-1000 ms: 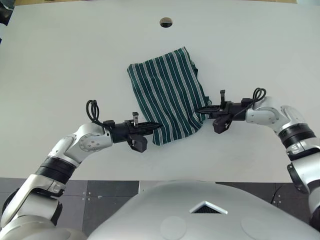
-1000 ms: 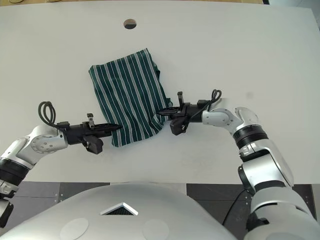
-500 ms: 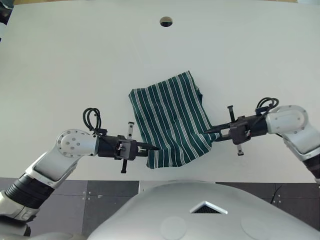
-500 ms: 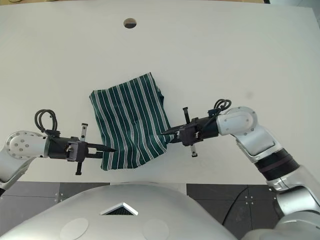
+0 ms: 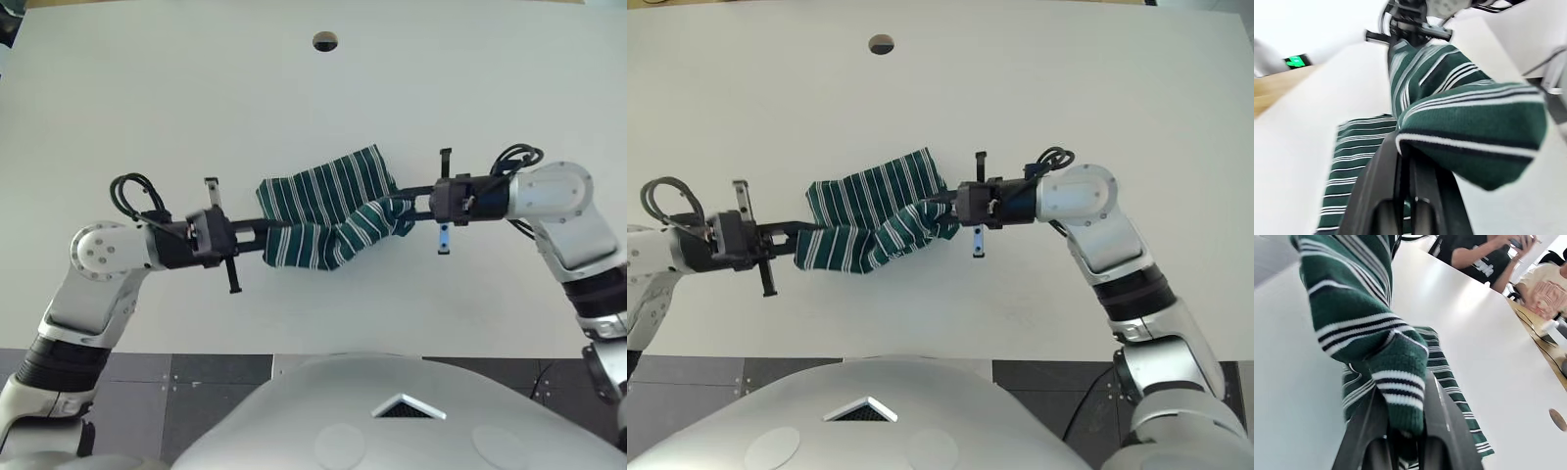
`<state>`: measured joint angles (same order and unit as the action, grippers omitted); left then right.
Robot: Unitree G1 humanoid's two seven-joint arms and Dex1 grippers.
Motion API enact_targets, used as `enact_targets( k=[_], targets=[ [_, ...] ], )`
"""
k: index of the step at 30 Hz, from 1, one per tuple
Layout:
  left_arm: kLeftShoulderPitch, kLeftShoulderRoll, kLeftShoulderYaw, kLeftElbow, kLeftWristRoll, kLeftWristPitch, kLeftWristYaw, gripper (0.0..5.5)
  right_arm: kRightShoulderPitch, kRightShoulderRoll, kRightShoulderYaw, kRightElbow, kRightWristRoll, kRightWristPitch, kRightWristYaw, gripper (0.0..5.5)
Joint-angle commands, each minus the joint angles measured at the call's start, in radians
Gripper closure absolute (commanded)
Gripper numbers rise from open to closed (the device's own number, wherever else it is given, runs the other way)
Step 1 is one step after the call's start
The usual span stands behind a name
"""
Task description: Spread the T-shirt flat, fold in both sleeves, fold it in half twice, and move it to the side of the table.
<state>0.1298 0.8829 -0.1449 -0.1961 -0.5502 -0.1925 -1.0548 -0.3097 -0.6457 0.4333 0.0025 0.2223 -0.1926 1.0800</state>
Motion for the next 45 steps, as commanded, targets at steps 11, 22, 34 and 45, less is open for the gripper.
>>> enact_targets(
  k=[11,22,34,45],
  targets=[
    [-0.246,-0.175,0.076,0.468,0.219,0.048,0.106,4.45,-0.247,0.268,-0.056,0.561,-0.204,-0.177,-0.164,4.06],
    [-0.441,-0.222,0.239,0.676,0.189,0.535,0.341,3.86,-0.357,0.370,-0.133,0.828,-0.287,-0.227,-0.364,2.88],
    [-0.419,-0.327,0.399,0.585,0.193,0.418,0.566,3.86,-0.230,0.430,0.088,0.696,-0.498,-0.377,-0.343,2.88],
    [-0.371,-0.428,0.435,0.552,0.203,0.266,0.619,3.86,-0.336,-0.045,0.059,0.906,-0.684,-0.047,-0.249,2.88]
  ],
)
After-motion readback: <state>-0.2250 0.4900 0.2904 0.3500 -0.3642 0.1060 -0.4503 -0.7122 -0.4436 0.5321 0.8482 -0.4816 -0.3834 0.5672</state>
